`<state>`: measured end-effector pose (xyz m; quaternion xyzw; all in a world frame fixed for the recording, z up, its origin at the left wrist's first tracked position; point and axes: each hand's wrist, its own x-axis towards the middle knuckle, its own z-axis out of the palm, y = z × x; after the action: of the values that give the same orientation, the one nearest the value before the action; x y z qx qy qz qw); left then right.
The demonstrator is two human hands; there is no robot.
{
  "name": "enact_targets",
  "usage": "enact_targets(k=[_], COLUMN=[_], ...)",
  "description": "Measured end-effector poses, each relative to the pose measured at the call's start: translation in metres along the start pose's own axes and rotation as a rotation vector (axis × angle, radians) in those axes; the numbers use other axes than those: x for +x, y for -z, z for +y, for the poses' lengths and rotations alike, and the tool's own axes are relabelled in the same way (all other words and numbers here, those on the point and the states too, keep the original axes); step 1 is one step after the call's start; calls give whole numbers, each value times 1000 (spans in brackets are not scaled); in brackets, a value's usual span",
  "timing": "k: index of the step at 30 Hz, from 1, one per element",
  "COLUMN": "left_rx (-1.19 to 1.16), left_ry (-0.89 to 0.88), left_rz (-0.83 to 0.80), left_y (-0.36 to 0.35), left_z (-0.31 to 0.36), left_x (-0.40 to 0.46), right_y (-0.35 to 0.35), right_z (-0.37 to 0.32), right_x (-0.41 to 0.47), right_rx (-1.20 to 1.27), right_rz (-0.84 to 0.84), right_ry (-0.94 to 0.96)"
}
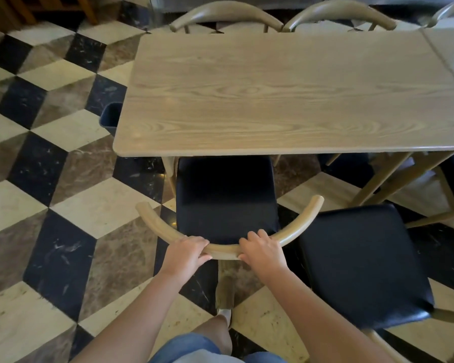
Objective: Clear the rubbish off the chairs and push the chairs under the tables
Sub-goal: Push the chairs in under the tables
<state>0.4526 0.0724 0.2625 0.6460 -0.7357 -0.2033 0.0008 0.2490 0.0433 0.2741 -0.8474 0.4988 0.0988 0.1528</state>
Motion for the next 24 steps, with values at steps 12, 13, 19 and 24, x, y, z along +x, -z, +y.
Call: enact_targets(k=[12, 13, 19, 24], left_rx=[10, 15, 54, -5], left_ry=[-64, -81, -160, -92], left_rz=[49, 47, 85, 67], left_y=[42, 43, 45, 42], left_z=[-45, -48, -52, -48], left_x=[90, 92, 92, 87], right_y=[39, 41, 41, 42], right_z=[13, 14, 15, 12], right_x=[97, 100, 100, 98], right_rx=[-4, -9, -12, -32], right_rz=[9, 1, -21, -21], right_ry=[-18, -9, 5, -17])
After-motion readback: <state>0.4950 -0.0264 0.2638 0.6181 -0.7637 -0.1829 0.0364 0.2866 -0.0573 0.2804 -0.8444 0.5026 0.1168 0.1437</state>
